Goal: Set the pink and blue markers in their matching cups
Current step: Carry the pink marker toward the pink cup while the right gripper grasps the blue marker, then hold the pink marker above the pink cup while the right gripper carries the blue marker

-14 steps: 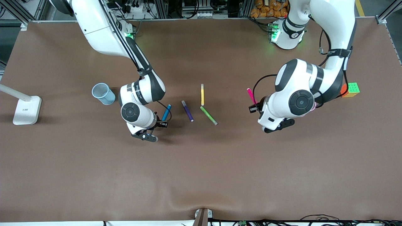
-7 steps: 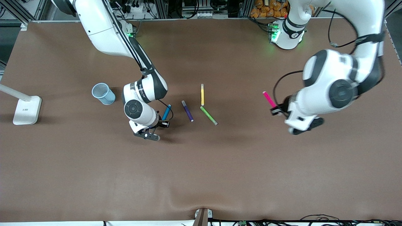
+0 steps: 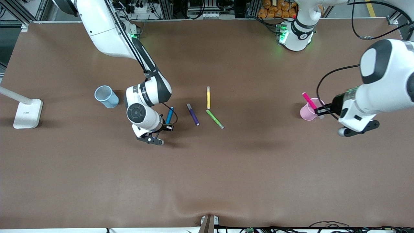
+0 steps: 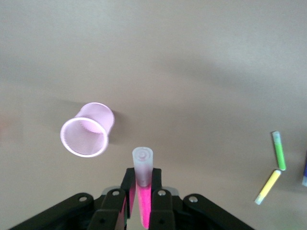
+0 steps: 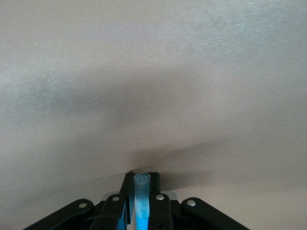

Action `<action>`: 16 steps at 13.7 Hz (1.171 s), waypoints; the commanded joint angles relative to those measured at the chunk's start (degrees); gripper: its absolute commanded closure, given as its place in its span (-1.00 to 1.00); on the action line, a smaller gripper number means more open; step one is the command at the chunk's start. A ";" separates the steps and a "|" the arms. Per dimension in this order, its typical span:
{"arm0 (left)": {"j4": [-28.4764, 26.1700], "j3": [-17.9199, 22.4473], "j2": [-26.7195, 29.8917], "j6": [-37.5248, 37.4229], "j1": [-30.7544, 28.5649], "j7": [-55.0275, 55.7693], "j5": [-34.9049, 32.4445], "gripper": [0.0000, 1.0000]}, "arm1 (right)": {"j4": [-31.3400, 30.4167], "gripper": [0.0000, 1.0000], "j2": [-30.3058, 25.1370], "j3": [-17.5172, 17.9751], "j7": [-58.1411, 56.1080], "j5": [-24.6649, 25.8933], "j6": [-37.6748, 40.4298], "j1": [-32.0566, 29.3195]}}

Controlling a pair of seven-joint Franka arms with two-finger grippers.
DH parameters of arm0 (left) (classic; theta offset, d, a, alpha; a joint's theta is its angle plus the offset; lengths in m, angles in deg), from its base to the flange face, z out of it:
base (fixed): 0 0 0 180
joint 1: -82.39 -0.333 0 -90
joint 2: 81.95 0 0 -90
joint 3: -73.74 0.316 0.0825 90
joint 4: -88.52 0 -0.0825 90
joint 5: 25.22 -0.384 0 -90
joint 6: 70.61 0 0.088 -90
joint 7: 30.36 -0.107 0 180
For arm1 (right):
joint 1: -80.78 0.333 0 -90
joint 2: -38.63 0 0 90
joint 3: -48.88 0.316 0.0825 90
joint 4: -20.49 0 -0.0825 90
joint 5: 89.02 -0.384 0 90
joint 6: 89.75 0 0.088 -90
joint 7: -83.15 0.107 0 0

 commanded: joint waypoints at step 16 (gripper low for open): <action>-30.99 -1.22 17.25 27.87 -6.93 -12.08 -9.17 1.00 | -5.35 1.00 -29.56 0.04 -56.86 -2.28 28.70 -18.04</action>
